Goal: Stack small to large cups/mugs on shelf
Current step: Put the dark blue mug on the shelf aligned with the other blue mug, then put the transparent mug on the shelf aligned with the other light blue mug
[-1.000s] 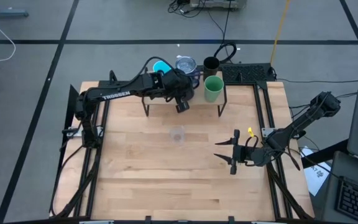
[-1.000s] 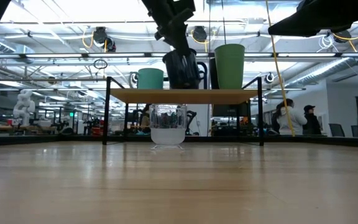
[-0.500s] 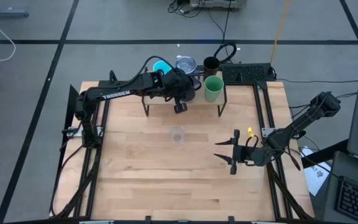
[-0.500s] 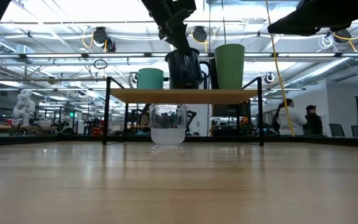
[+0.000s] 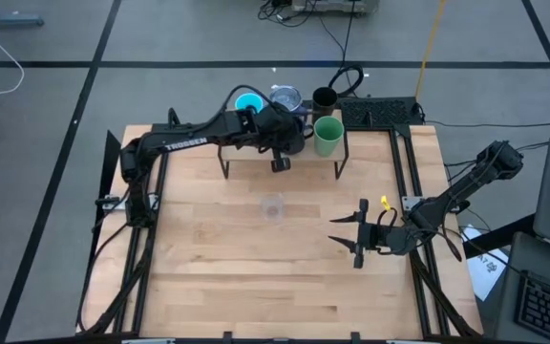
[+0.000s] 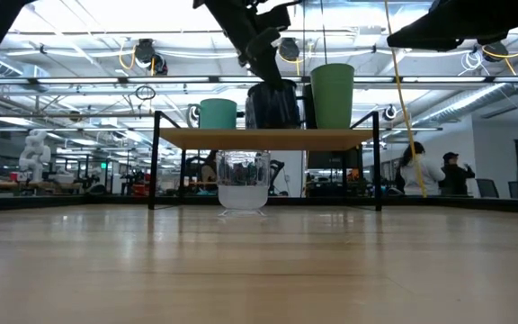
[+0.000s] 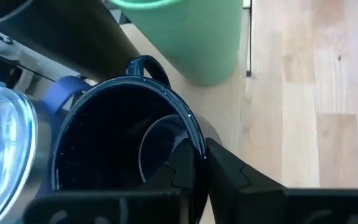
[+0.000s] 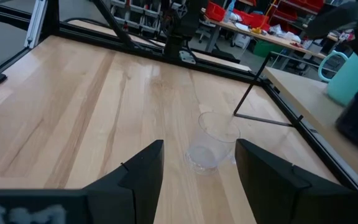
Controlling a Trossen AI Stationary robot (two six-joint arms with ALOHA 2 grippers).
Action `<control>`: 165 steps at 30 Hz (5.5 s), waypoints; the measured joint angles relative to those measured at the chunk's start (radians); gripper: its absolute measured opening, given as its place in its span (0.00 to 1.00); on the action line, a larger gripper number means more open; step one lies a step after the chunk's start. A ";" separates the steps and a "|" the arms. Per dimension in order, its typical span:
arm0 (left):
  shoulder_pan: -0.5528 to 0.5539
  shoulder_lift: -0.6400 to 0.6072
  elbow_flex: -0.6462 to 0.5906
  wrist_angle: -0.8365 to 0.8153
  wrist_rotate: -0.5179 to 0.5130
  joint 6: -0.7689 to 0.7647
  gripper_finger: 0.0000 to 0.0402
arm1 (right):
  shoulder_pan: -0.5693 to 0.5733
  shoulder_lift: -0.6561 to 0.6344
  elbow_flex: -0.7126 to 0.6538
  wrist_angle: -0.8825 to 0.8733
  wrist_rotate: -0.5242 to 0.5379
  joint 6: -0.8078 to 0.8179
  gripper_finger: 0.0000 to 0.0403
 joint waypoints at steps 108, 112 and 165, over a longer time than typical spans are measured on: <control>-0.560 -0.267 -0.656 0.385 -0.312 -0.288 0.44 | 0.000 0.000 -0.235 0.358 -0.027 0.295 0.47; -0.551 -0.280 -0.656 0.297 -0.260 -0.305 0.44 | 0.000 0.000 -0.235 0.355 -0.026 0.293 0.47; -0.365 -0.253 -0.656 0.248 0.005 -0.108 0.44 | -0.001 0.001 -0.235 0.347 -0.026 0.185 0.47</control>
